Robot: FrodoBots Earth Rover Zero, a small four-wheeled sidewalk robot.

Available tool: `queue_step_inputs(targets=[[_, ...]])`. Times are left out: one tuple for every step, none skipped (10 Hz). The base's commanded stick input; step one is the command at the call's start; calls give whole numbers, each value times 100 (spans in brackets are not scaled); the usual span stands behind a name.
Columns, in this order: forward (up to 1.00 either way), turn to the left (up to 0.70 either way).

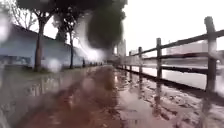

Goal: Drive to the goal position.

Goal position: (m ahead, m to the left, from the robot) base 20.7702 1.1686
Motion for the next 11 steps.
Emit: queue_step_inputs(targets=[[100,1],[100,1],[100,1],[100,1],[100,1],[100,1],[100,1],[100,1],[100,1],[100,1],[100,1]])
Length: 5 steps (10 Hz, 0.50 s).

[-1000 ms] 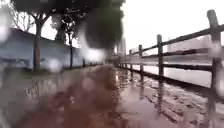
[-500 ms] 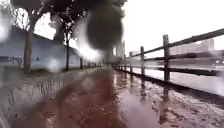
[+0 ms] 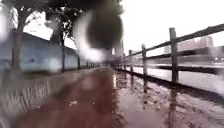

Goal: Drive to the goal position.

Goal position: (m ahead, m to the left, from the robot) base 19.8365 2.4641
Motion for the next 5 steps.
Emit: queue_step_inputs(targets=[[100,1],[100,1],[100,1],[100,1],[100,1]])
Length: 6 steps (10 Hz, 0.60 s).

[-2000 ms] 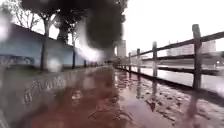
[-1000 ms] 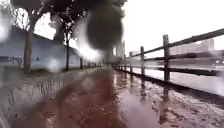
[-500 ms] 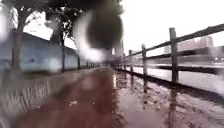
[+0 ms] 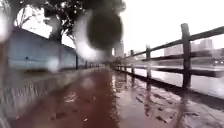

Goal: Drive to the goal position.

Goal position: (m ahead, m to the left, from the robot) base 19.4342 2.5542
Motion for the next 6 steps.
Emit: queue_step_inputs(targets=[[100,1],[100,1],[100,1],[100,2],[100,4],[100,6]])
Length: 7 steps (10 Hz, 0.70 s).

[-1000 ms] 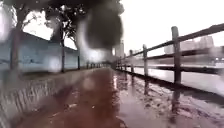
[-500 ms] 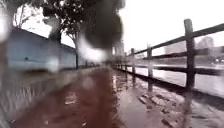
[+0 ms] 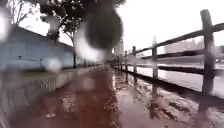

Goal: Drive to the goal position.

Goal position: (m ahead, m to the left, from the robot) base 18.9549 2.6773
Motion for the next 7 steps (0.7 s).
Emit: queue_step_inputs(targets=[[100,10],[100,11],[100,10],[100,1],[100,1],[100,1],[100,1]])
